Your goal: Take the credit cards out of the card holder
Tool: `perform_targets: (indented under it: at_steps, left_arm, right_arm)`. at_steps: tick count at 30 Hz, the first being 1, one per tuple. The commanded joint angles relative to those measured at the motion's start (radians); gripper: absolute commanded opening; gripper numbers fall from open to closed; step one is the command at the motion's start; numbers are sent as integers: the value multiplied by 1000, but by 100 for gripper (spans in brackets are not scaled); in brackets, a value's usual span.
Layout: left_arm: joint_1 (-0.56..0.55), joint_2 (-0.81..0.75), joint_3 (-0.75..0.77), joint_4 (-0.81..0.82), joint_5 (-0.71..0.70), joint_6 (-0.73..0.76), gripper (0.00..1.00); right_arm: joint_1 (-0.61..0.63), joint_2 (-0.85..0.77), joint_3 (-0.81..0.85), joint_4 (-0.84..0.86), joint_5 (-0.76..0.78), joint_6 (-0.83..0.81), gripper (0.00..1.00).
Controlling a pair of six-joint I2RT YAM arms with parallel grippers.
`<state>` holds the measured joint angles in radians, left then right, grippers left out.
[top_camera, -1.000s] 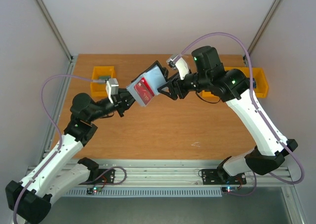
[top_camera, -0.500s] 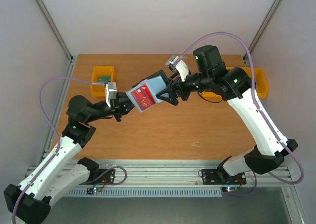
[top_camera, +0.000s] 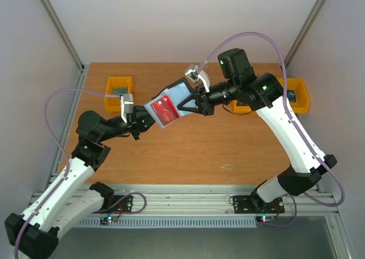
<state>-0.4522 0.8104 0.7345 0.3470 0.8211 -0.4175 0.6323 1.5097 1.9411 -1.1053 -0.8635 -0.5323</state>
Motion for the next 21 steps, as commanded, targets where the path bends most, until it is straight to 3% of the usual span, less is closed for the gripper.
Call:
perform_targets:
  at_steps: [1, 3, 6, 12, 15, 19, 21]
  left_arm:
    - [-4, -33, -12, 36, -46, -22, 12]
    - [-3, -40, -34, 17, -81, -27, 45]
    - [7, -46, -79, 3, -90, -16, 68]
    - [32, -52, -149, -11, 34, 37, 84]
    - [30, -47, -140, 3, 106, 64, 99]
    - [30, -21, -111, 75, -22, -58, 99]
    - [30, -8, -83, 133, -10, -109, 99]
  right_arm:
    - [-16, -29, 20, 55, -25, 43, 1]
    - [-32, -40, 28, 64, -11, 75, 1]
    - [-47, -34, 65, 20, 19, 90, 1]
    - [-50, 12, 171, -147, 80, 35, 1]
    - [-50, 14, 181, -162, 43, 23, 1]
    - [-44, 16, 175, -131, -28, 29, 1]
    - [-41, 19, 168, -122, -34, 33, 1]
